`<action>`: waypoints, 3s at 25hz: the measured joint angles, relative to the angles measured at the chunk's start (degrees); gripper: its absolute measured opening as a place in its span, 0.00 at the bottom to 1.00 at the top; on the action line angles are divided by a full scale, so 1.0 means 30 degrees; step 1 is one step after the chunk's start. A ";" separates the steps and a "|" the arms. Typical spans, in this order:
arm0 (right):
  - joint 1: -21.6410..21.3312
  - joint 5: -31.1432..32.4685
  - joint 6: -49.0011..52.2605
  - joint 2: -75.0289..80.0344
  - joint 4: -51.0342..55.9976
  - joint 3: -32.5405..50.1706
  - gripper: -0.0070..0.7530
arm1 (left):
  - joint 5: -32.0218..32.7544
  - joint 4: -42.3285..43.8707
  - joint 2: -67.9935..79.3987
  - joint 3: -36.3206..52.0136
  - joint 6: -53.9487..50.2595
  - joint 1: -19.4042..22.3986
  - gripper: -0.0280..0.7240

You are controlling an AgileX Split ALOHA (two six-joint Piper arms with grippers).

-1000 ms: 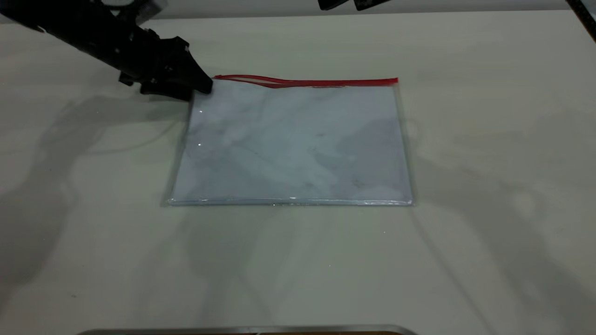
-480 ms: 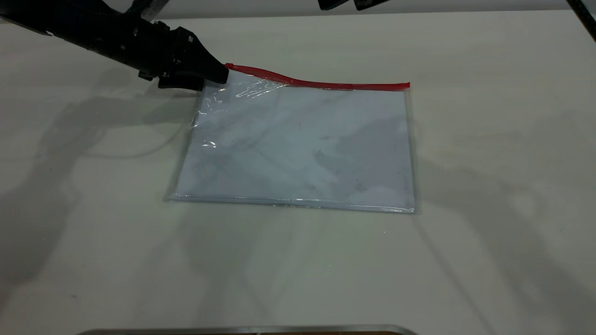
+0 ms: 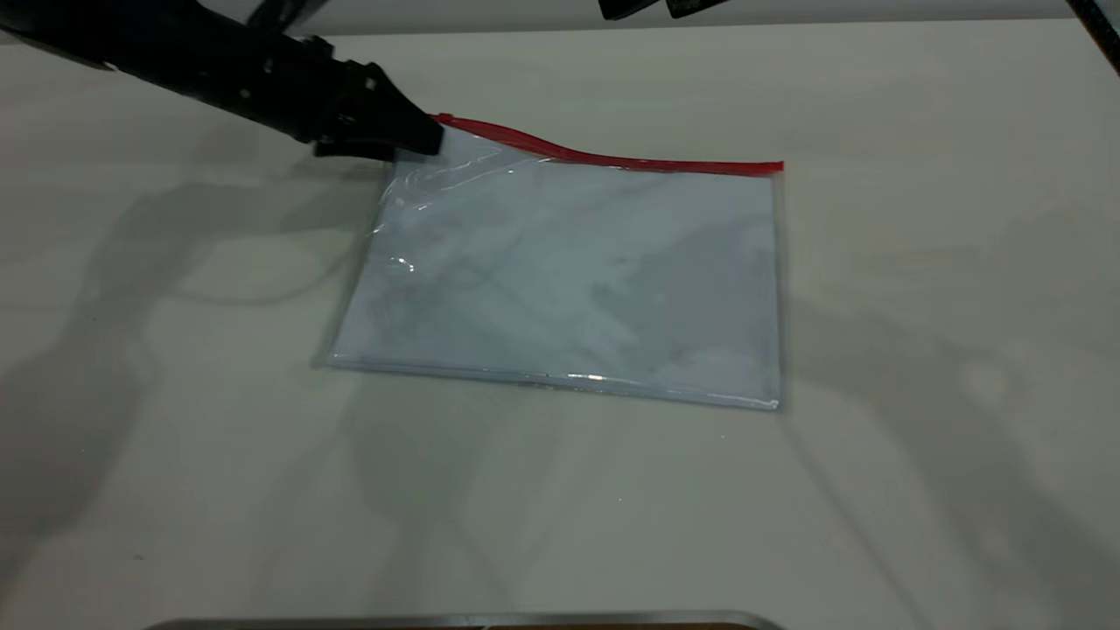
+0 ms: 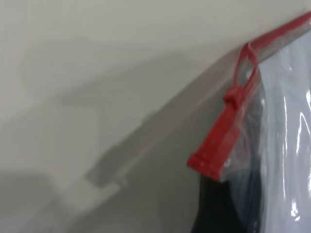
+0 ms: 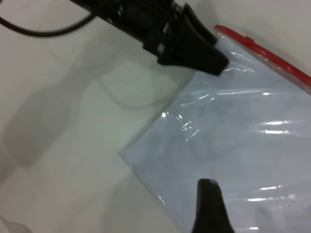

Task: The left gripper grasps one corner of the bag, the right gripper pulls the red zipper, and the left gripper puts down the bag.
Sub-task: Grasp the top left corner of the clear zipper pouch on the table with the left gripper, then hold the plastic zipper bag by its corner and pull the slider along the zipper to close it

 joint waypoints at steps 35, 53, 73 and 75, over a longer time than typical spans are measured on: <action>0.0000 0.3565 -0.2230 0.4370 0.1227 -0.6894 0.73 | 0.5049 0.7140 -0.5917 0.0000 0.6660 -0.0238 0.11; 0.0000 0.6700 -0.3702 1.0794 0.1777 -1.2503 0.73 | 0.4809 0.9388 -0.5917 0.0000 0.7256 -0.0936 0.11; 0.0005 0.7937 -0.4290 1.1739 0.2748 -1.3326 0.73 | 0.3245 1.0056 -0.5917 0.0000 0.8854 -0.1629 0.11; -0.0017 0.7937 -0.4290 1.1739 0.2769 -1.3326 0.73 | 0.3222 1.0056 -0.5917 0.0000 0.8854 -0.1629 0.11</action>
